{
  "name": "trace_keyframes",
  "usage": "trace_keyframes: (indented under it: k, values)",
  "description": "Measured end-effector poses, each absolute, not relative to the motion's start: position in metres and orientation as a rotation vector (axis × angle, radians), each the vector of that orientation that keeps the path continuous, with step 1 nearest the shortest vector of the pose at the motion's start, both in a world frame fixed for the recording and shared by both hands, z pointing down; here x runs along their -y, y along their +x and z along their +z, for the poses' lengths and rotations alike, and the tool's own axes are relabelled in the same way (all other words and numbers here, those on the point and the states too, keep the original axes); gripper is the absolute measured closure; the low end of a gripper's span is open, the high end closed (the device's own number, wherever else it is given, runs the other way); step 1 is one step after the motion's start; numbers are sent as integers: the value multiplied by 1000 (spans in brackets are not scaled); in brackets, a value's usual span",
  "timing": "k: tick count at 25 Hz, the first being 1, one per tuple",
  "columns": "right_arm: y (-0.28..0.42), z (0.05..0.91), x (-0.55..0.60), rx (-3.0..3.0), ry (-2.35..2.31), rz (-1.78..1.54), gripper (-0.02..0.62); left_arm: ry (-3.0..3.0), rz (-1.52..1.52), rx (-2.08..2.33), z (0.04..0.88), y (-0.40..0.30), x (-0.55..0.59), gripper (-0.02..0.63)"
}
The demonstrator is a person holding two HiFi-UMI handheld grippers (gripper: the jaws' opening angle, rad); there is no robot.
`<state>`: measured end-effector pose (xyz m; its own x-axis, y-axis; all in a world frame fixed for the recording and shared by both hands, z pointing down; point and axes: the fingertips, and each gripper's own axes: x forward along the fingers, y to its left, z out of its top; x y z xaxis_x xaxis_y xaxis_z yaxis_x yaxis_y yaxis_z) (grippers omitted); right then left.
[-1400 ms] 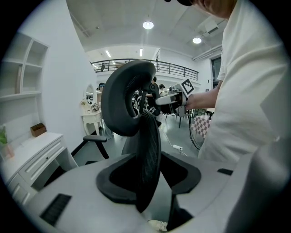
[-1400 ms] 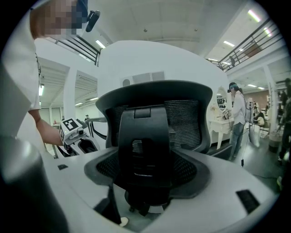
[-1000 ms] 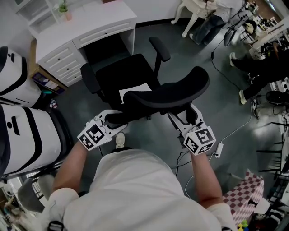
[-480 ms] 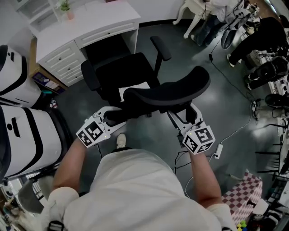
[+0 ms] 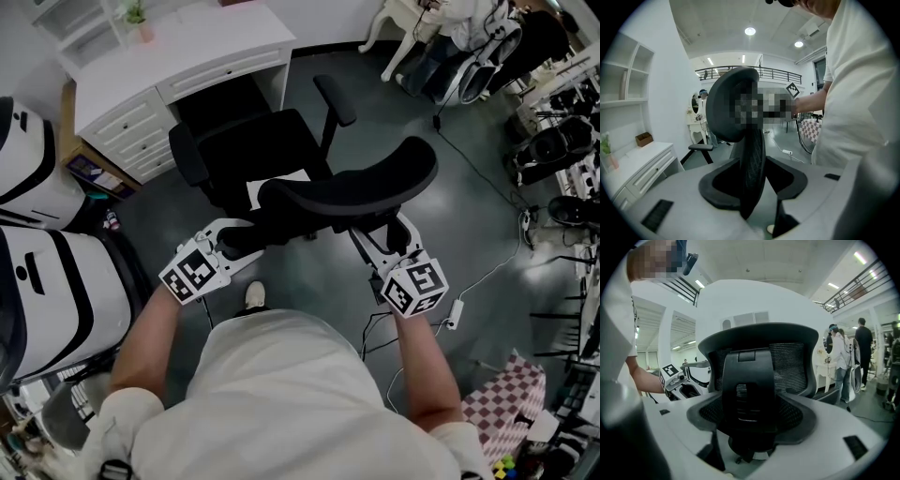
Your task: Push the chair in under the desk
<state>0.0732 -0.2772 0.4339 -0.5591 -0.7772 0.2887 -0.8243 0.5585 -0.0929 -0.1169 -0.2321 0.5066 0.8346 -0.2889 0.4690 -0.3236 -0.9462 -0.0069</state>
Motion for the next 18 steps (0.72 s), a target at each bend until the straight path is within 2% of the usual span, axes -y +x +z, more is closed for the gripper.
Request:
trace_keyframes:
  k: [18]
  values:
    - [50,433,320,2591,1373,319,279,2947,722,461,506,-141,276,440]
